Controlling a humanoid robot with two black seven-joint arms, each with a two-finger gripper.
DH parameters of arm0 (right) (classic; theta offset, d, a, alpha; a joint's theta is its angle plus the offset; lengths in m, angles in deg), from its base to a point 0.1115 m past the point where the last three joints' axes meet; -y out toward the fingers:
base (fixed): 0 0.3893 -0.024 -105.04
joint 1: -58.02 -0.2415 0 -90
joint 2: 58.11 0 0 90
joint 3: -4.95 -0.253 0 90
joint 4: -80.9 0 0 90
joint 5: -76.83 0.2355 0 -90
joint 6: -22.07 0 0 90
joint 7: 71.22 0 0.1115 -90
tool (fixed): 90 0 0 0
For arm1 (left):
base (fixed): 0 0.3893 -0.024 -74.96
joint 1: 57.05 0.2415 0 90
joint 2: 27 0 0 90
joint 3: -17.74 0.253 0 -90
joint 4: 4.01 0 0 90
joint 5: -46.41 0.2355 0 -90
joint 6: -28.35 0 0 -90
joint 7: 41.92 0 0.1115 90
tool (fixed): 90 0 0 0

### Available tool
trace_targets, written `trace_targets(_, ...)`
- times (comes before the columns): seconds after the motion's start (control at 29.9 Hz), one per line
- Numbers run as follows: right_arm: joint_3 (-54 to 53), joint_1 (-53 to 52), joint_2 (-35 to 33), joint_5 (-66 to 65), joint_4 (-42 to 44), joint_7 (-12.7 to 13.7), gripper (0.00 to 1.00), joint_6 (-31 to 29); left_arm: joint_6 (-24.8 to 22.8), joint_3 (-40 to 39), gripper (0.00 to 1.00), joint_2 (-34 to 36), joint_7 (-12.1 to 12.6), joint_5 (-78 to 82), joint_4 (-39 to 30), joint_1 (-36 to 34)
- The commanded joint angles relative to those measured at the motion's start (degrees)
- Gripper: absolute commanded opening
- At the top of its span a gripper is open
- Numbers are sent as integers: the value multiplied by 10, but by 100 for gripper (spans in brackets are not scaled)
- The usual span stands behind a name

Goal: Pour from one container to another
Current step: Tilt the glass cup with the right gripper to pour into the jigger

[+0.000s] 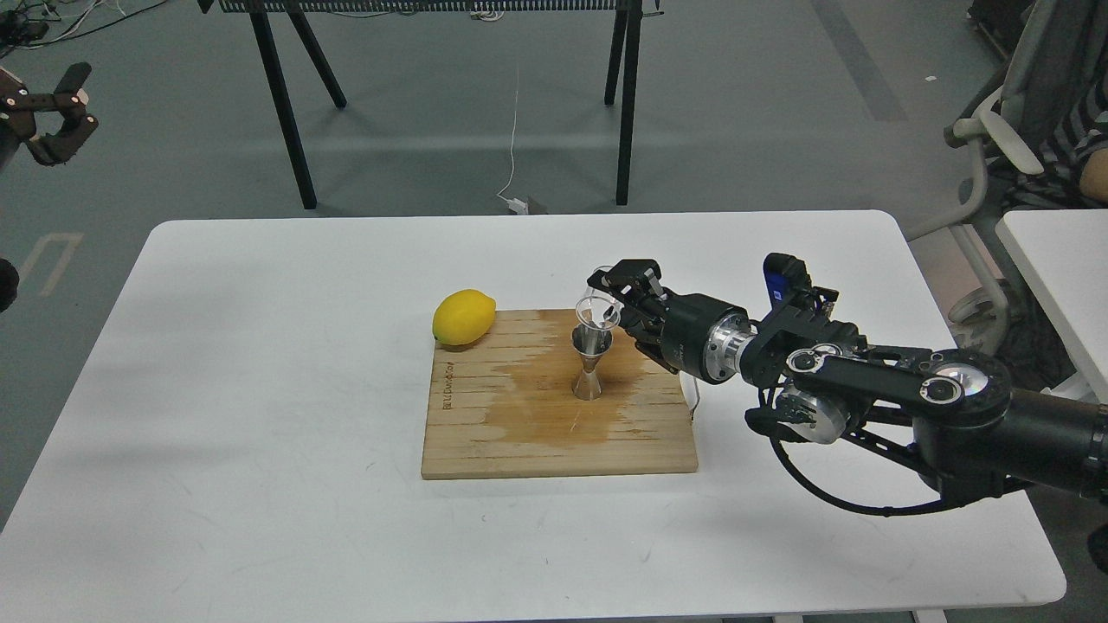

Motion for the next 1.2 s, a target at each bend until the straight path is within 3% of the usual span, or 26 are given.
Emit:
trace_targets(0.0, 2, -1, 7, -13, 8, -1, 13, 1, 0, 0, 100, 0, 0, -5, 0, 1)
trace_targets(1.17, 21, -11, 8, -71, 24, -27, 13, 1, 0, 1, 100, 2, 0, -13, 0, 2)
